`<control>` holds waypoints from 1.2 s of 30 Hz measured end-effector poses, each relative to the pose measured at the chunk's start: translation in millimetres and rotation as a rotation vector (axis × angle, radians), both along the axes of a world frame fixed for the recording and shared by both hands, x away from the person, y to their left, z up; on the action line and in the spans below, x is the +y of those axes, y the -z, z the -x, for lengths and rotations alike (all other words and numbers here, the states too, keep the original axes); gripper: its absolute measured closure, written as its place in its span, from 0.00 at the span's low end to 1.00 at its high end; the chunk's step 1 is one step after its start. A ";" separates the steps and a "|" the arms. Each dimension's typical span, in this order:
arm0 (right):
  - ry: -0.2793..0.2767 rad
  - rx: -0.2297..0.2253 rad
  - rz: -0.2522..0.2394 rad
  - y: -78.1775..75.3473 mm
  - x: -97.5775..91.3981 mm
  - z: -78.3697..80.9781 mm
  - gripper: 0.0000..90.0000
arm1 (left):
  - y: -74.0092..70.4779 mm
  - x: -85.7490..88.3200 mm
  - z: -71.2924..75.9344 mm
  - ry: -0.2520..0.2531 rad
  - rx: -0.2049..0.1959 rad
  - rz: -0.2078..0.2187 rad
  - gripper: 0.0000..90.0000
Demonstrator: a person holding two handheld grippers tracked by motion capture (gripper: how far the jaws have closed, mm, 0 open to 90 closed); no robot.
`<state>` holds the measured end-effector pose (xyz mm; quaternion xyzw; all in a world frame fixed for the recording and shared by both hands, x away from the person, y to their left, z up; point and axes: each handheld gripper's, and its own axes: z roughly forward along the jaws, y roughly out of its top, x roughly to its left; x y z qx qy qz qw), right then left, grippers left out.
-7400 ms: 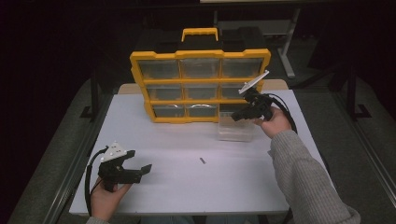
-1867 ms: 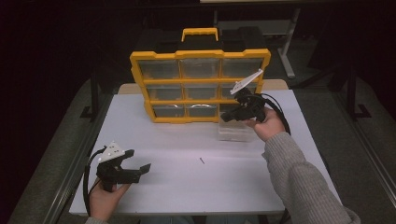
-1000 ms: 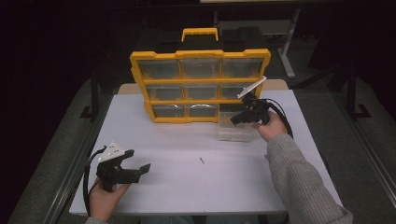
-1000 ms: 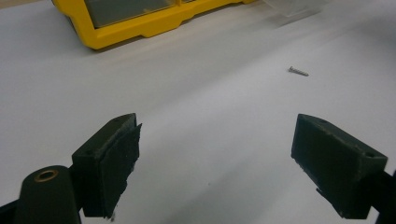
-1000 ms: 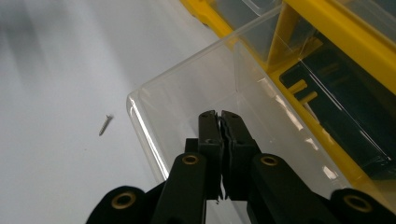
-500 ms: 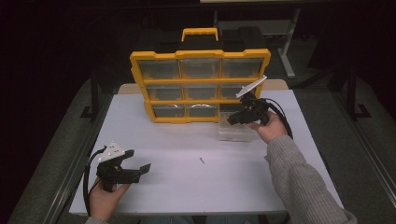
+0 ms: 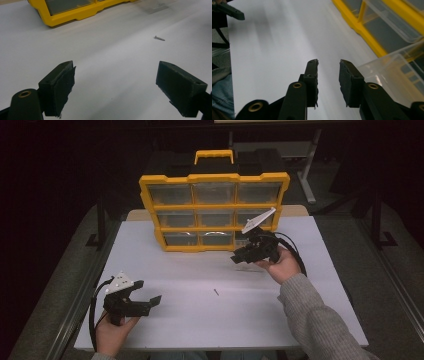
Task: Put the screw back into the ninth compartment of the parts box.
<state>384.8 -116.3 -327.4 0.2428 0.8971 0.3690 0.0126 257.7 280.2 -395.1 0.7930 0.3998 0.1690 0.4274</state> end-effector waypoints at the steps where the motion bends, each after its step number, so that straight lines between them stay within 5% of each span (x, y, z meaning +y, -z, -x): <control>1: 0.000 0.000 0.000 0.0 0.0 0.0 0.74 | 0.0 0.0 0.0 0.000 0.000 0.000 0.17; 15: -0.079 0.019 0.024 32.1 33.5 22.5 0.71 | 0.5 -0.8 -0.5 0.004 -0.001 -0.007 0.17; 24: -0.129 0.040 0.083 71.2 56.7 22.4 0.74 | 0.5 -0.4 -0.8 0.005 -0.001 -0.005 0.17; 36: -0.118 0.068 0.113 88.5 68.1 18.3 0.79 | -0.3 -0.5 -0.3 0.006 -0.004 -0.002 0.17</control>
